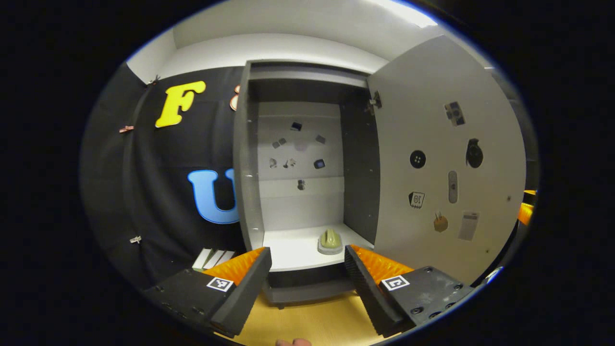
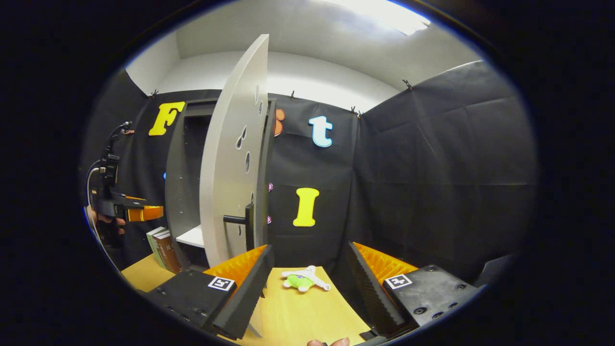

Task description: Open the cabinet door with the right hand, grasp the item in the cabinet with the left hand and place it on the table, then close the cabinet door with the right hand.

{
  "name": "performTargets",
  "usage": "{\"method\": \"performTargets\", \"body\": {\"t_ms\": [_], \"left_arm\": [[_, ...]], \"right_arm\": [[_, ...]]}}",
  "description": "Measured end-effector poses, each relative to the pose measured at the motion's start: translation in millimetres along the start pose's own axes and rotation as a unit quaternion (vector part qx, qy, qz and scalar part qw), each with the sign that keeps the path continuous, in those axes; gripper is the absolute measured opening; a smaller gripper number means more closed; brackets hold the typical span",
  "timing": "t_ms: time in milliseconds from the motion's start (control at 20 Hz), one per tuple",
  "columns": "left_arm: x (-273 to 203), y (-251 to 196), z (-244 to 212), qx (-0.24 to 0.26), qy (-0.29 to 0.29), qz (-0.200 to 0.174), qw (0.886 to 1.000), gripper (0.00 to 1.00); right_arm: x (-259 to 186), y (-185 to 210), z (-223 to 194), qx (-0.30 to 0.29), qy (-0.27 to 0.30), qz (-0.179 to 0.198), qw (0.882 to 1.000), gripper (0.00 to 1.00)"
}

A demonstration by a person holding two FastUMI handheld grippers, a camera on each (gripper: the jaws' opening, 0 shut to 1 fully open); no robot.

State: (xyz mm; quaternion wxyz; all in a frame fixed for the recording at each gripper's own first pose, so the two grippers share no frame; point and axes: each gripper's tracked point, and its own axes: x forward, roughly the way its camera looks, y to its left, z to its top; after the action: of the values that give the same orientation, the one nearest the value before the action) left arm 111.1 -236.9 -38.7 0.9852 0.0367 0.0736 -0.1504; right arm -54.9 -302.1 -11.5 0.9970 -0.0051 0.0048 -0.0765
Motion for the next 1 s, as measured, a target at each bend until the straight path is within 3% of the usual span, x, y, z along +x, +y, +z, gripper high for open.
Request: {"method": "performTargets", "body": {"t_ms": [200, 350, 750, 1000], "left_arm": [[60.3, -13.5, -10.2, 0.013, 0.03, -0.027, 0.999, 0.94], [101.6, -22.5, -13.1, 0.007, 0.052, -0.043, 0.998, 0.92], [209.7, -49.9, -32.1, 0.035, 0.127, -0.094, 0.987, 0.76], [266.9, -58.7, -60.2, 0.065, 0.179, -0.086, 0.978, 0.81]], "right_arm": [[6.4, -15.9, -8.7, -0.02, -0.01, -0.012, 1.0, 0.98], [14.6, -28.4, -28.3, -0.018, 0.013, -0.011, 1.0, 0.98], [48.2, -74.8, -51.0, -0.003, 0.026, -0.028, 0.999, 0.98], [65.8, -93.9, -67.1, -0.005, 0.037, -0.036, 0.999, 0.98]]}}
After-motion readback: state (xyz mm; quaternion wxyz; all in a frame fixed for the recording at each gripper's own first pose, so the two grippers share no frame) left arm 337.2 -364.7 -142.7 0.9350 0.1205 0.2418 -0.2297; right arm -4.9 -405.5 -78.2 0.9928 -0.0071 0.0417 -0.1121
